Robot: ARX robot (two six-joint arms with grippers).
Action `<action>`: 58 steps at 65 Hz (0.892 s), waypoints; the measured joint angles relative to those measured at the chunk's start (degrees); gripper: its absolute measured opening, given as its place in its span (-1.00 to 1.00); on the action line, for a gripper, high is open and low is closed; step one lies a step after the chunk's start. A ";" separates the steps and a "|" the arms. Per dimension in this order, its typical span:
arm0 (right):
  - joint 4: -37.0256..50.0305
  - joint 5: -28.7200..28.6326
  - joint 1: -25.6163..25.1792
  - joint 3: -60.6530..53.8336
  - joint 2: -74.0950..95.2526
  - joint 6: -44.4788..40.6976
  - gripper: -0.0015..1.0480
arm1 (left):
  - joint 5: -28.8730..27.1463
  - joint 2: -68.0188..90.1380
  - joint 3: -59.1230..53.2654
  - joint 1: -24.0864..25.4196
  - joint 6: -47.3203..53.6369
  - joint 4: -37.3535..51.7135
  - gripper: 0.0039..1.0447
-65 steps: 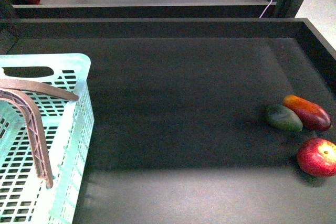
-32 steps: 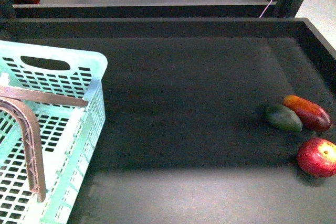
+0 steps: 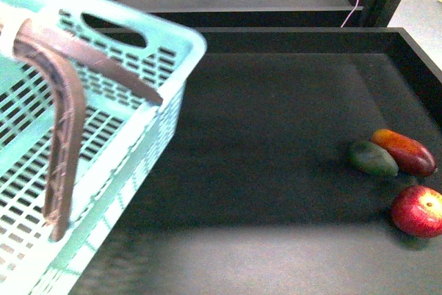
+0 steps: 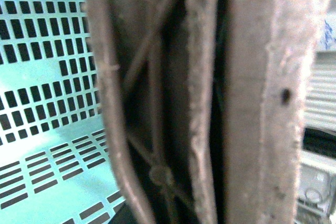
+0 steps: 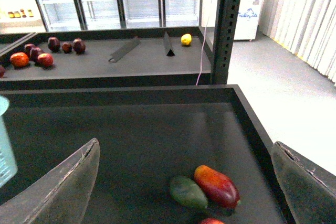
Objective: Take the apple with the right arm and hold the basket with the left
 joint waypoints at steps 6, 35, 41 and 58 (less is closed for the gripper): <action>0.00 0.00 0.00 0.02 0.00 0.00 0.83 | -0.68 2.36 4.04 -5.35 0.33 -1.07 -0.72; 0.00 0.00 0.00 0.02 0.00 0.00 0.83 | 0.61 8.70 11.08 -20.63 1.40 -3.58 -0.72; 0.00 0.00 0.00 0.00 0.00 0.00 0.83 | 1.36 8.70 11.72 -21.86 2.93 -4.07 -0.72; 0.00 0.00 0.00 0.02 0.00 0.00 0.83 | 1.73 8.70 11.98 -22.62 5.38 -4.46 -0.72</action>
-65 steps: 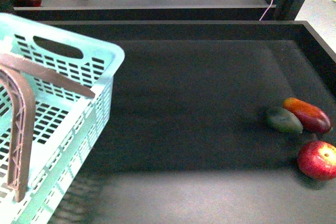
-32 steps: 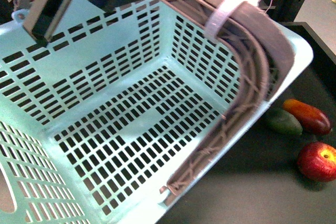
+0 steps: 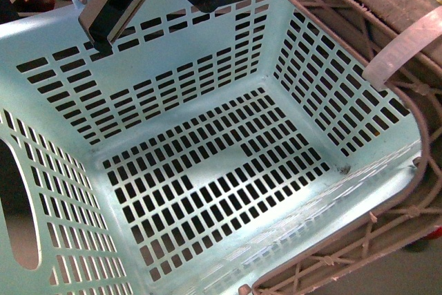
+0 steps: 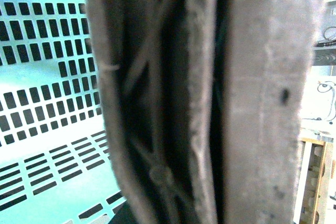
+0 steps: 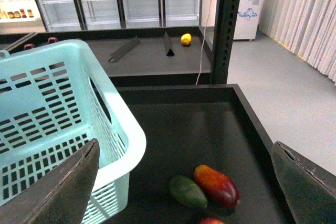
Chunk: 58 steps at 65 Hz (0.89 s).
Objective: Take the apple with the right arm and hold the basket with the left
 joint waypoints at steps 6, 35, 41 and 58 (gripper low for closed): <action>0.00 0.00 0.00 0.00 0.00 0.00 0.83 | -0.17 0.00 0.00 0.00 0.15 0.00 -0.72; -15.72 4.50 -8.61 7.50 20.35 11.91 0.83 | -0.17 0.00 0.11 0.02 0.44 -0.04 -0.72; -7.78 -1.31 -17.57 7.63 28.94 10.78 0.83 | -0.11 0.00 0.15 0.00 0.66 -0.04 -0.72; 17.31 -4.44 -23.10 11.93 69.79 7.08 0.83 | -0.26 0.00 0.15 0.00 0.79 -0.04 -0.72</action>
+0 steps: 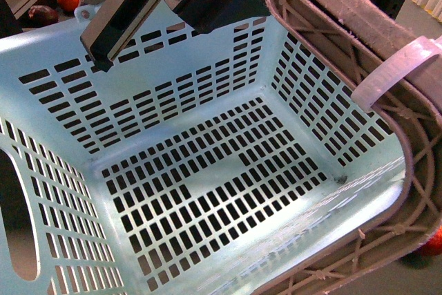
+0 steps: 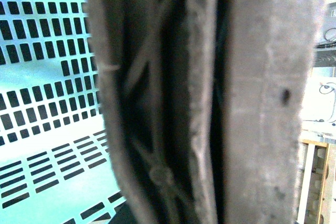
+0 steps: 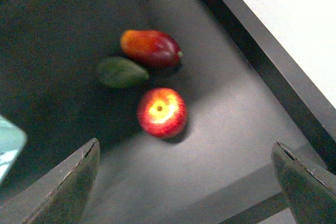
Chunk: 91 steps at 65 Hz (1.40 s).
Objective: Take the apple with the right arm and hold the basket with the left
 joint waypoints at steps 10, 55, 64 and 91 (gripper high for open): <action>9.97 3.85 2.40 4.13 19.06 -4.44 0.83 | 0.26 0.00 0.00 0.00 -0.07 0.00 -0.72; 13.46 11.23 12.85 23.85 54.36 -10.82 0.83 | 0.24 0.00 0.00 0.00 -0.04 0.00 -0.72; 11.19 12.44 14.27 28.72 58.01 -10.97 0.83 | 0.22 0.00 0.00 0.00 -0.04 0.00 -0.72; 6.23 13.53 16.41 37.75 66.31 -9.33 0.83 | 0.13 0.00 0.02 0.00 -0.04 0.00 -0.72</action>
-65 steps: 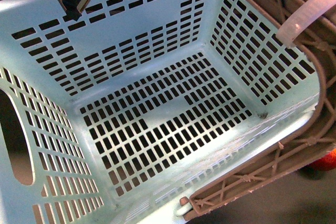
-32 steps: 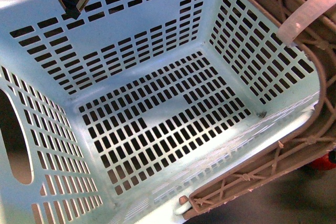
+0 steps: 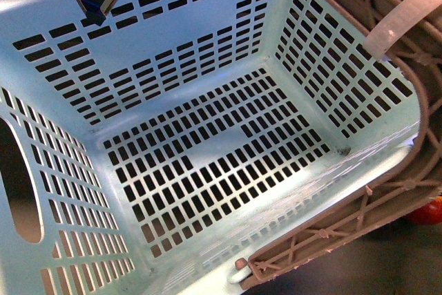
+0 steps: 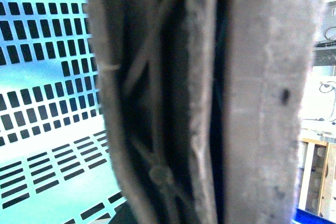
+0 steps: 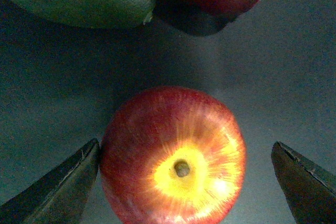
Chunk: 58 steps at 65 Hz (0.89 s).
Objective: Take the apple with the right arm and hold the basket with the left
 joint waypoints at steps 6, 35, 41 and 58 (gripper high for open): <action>-0.70 0.55 0.39 1.49 1.49 0.37 0.83 | 0.02 0.00 -0.02 0.00 0.00 0.00 -0.72; -1.05 0.33 0.24 2.43 4.09 2.12 0.52 | 0.07 0.00 0.00 0.00 0.00 0.00 -0.72; -0.68 0.26 -0.42 1.05 2.91 2.32 0.52 | 0.04 0.00 -0.02 0.00 0.00 0.00 -0.72; -0.42 -1.22 -4.39 -4.02 -7.85 3.08 0.52 | 0.04 0.00 0.00 0.00 0.00 0.00 -0.72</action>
